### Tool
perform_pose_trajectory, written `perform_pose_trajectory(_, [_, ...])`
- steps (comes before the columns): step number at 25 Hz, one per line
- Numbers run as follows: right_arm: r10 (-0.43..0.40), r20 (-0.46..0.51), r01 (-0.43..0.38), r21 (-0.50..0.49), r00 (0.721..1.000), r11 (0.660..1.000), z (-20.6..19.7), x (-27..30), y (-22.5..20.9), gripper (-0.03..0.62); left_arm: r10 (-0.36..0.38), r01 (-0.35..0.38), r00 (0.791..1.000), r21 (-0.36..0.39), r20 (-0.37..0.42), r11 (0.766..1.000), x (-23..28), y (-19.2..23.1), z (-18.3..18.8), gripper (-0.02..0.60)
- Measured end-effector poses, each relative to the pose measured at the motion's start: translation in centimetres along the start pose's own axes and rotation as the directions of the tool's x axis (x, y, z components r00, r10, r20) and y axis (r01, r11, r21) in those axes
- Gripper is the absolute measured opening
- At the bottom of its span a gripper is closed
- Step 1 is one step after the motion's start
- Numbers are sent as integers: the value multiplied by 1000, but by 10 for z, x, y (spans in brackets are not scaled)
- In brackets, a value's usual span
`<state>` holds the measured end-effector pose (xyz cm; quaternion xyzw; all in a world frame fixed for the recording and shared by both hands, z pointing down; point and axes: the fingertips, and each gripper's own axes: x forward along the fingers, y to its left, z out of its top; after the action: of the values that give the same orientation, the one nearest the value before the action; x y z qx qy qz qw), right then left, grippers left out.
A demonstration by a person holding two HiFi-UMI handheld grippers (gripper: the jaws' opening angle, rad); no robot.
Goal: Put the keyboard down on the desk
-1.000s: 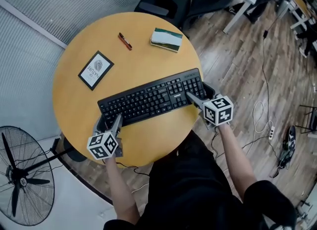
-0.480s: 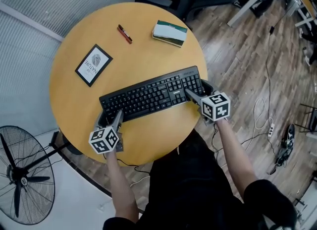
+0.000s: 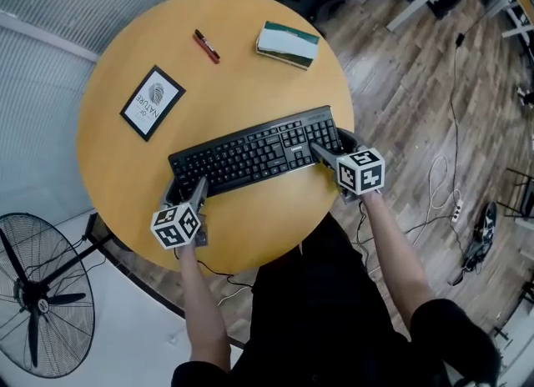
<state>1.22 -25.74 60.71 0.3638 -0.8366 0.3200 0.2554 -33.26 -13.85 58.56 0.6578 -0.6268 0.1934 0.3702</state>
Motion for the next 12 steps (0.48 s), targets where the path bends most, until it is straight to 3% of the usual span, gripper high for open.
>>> perform_pose_trajectory(12, [-4, -46, 6, 31, 999, 1000, -21, 18, -11, 345, 5, -6, 998, -8, -58, 1000, 21, 6, -16, 353])
